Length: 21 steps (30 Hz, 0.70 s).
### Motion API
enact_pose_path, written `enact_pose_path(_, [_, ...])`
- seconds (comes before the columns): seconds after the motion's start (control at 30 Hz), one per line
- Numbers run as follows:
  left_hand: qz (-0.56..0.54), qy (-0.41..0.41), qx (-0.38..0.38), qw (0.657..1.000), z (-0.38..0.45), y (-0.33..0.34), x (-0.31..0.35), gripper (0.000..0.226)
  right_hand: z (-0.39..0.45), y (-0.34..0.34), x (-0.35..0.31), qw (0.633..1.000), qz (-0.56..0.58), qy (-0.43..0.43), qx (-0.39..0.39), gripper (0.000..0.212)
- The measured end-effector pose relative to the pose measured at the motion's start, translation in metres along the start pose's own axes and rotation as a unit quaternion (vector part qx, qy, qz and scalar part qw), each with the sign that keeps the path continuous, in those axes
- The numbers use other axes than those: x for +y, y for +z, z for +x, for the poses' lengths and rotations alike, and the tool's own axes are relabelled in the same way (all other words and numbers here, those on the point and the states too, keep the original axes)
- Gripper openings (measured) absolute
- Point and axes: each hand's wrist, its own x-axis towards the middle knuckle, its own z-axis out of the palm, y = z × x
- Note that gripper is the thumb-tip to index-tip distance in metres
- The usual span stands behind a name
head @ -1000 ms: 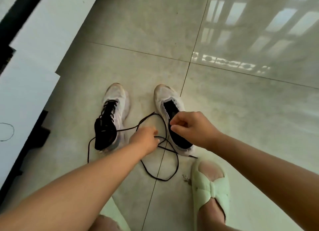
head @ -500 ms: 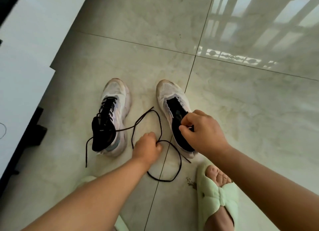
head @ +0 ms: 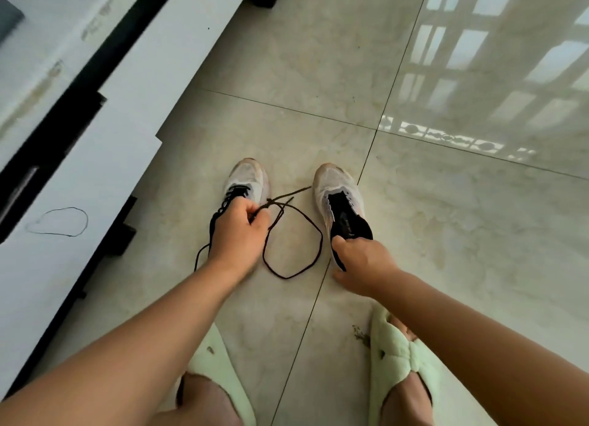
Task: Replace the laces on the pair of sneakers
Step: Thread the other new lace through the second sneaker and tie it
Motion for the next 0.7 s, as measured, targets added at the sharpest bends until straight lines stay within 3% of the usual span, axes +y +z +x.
enact_pose_path(0.17, [-0.064, 0.014, -0.015, 0.998, -0.018, -0.021, 0.026, 0.013, -0.009, -0.032, -0.015, 0.991, 0.127, -0.039, -0.022, 0.036])
enact_pose_path(0.37, [-0.133, 0.102, -0.008, 0.986, -0.031, -0.056, 0.078, 0.015, -0.024, -0.12, -0.054, 0.921, 0.369, -0.015, 0.126, 0.011])
enact_pose_path(0.53, [-0.071, 0.193, 0.012, 0.979, -0.037, -0.092, 0.116, 0.017, -0.039, -0.187, -0.088, 0.868, 0.436, 0.014, 0.239, 0.022])
enact_pose_path(0.63, [-0.047, 0.214, 0.022, 0.975, -0.042, -0.112, 0.133, 0.014, -0.051, -0.217, -0.102, 0.838, 0.504, 0.014, 0.208, 0.014])
enact_pose_path(0.7, [-0.051, 0.23, 0.017, 0.972, -0.046, -0.125, 0.142, 0.016, -0.057, -0.231, -0.109, 0.797, 0.579, 0.022, 0.171, 0.015])
